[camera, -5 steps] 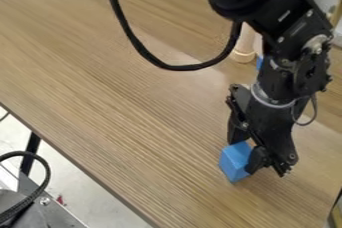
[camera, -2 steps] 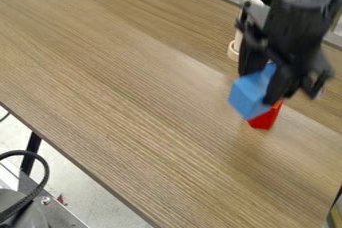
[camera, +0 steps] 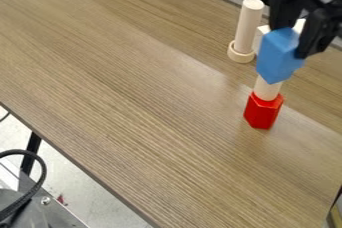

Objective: Put the blue cube on top of the cuboid

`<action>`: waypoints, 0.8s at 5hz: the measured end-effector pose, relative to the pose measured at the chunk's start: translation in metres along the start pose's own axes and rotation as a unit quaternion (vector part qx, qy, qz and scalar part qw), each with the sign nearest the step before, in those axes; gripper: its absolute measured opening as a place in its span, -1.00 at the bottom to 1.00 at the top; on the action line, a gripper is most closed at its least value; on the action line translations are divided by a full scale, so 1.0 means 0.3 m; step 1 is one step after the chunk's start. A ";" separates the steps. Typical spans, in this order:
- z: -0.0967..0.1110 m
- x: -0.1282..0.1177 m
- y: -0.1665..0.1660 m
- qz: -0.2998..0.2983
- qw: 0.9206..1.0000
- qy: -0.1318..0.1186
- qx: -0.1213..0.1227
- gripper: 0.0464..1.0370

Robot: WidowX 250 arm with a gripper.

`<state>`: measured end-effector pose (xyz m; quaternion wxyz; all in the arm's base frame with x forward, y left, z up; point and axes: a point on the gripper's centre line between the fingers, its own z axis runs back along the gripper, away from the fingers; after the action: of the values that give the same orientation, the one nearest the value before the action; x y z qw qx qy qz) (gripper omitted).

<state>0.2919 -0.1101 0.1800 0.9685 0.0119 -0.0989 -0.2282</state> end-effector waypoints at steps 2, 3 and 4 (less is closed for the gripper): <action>-0.015 0.095 0.068 -0.019 1.000 0.002 0.000 -0.01; -0.006 0.110 0.099 -0.012 1.000 -0.001 0.003 -0.01; -0.012 0.103 0.117 -0.005 1.000 0.006 0.001 -0.01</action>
<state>0.3352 -0.0925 0.1845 0.9679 0.0147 -0.0928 -0.2330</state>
